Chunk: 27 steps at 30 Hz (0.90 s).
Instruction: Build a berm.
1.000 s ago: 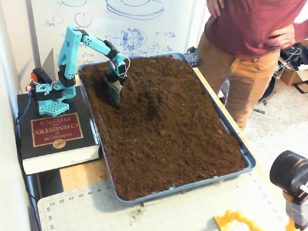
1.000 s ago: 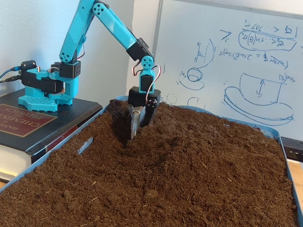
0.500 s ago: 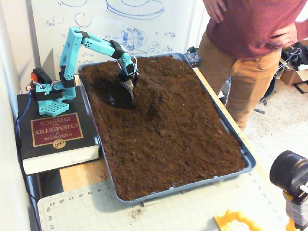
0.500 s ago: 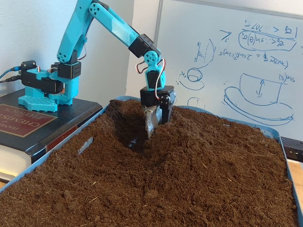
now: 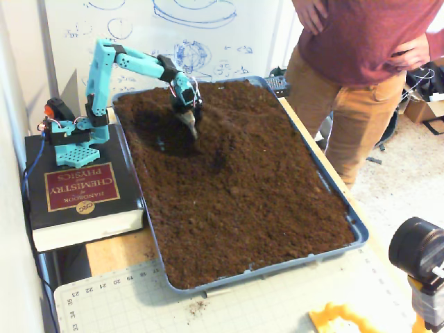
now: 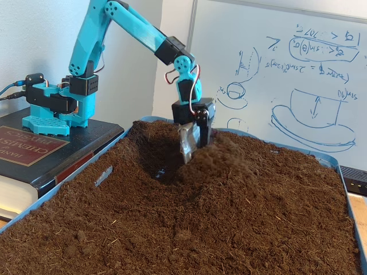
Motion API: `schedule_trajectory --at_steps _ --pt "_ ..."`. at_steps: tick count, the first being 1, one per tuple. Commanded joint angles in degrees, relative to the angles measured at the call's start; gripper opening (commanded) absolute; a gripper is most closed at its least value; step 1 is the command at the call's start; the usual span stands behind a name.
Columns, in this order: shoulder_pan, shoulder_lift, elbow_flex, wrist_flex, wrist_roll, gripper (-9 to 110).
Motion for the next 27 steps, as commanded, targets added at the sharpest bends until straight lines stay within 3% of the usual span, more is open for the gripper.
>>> schedule_trajectory --at_steps 1,12,17,27 --pt "2.1 8.3 -6.9 -2.5 0.4 0" --pt "4.2 14.8 -6.9 -1.8 0.7 0" --pt "4.0 19.6 -4.4 -1.8 6.5 0" --pt "-3.3 37.9 18.8 -1.8 8.8 1"
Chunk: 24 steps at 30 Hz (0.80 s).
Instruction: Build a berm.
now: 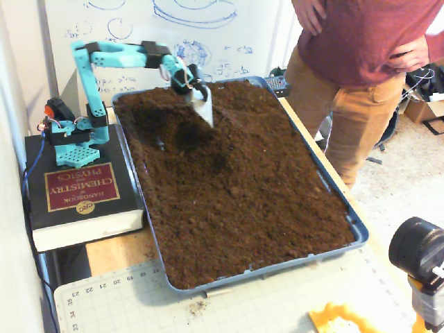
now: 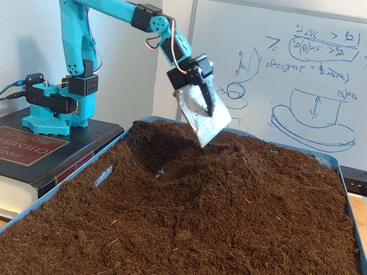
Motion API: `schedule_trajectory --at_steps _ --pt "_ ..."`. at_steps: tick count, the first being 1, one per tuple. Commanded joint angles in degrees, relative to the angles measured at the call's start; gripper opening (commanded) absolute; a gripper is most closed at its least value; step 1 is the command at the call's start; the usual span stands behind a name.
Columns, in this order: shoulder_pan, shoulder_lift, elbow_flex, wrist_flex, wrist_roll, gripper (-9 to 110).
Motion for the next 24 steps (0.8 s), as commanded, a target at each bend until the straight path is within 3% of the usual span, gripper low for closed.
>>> schedule_trajectory --at_steps 1,12,24 --pt "-4.5 10.4 6.8 -0.9 -0.2 1" --pt "-21.4 11.8 21.9 -0.8 0.6 0" --pt "-25.7 3.9 26.5 -1.0 0.6 0"
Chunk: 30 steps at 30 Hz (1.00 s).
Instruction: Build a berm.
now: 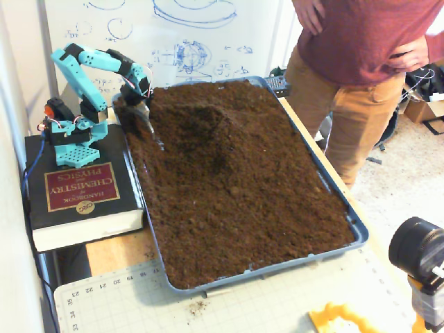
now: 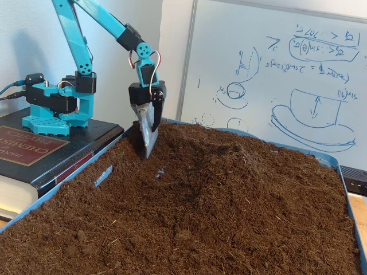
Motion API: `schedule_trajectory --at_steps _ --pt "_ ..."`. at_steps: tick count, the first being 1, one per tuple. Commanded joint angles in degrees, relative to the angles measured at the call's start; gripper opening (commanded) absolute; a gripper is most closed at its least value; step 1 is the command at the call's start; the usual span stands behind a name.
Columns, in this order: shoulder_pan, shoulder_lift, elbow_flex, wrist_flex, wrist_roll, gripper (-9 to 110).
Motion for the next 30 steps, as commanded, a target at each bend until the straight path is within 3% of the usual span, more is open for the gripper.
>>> schedule_trajectory --at_steps 1,7,17,30 --pt "-0.2 -1.1 -1.3 -1.0 0.5 0" --pt "0.4 -5.0 -1.5 -2.3 0.4 0" --pt "3.3 -19.8 -7.6 -21.3 0.5 0" --pt "8.7 -32.0 -31.3 -21.6 5.6 0"
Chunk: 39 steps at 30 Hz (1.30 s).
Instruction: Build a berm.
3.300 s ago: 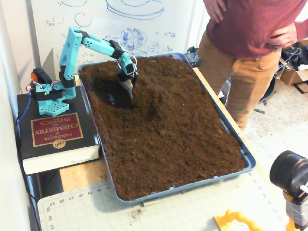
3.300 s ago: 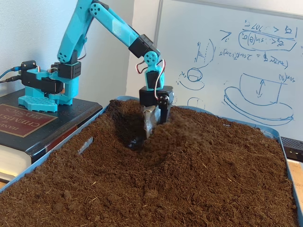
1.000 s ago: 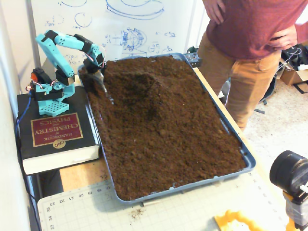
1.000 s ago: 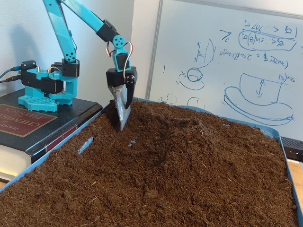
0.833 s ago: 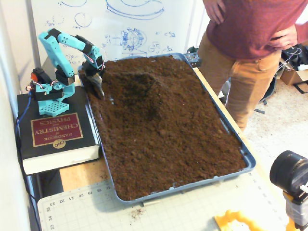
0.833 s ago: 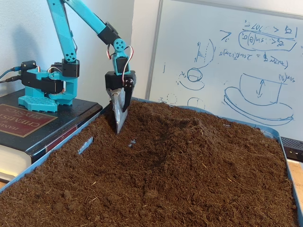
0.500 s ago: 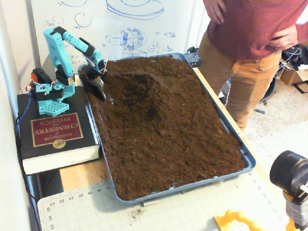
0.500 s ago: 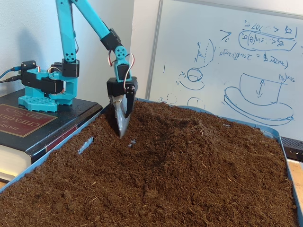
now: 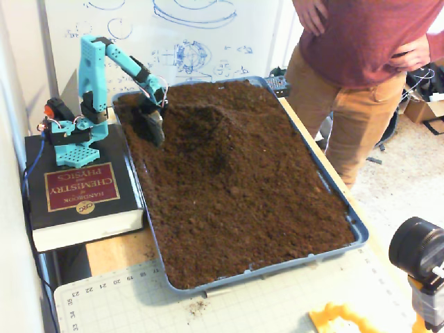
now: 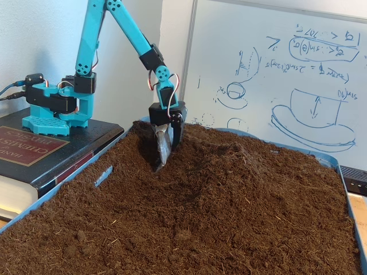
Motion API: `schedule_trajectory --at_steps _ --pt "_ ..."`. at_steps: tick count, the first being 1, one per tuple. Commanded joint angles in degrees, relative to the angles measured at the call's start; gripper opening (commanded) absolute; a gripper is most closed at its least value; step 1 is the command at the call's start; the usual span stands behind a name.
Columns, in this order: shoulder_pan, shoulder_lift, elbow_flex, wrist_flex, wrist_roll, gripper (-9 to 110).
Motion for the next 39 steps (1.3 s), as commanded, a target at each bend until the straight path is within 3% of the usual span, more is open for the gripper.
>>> schedule_trajectory --at_steps 1,15,39 --pt "3.8 -0.4 -13.4 -3.8 2.2 0" --pt "11.5 -0.4 -20.6 -3.8 4.4 0" --pt "12.7 9.5 -20.0 -0.4 4.6 0"
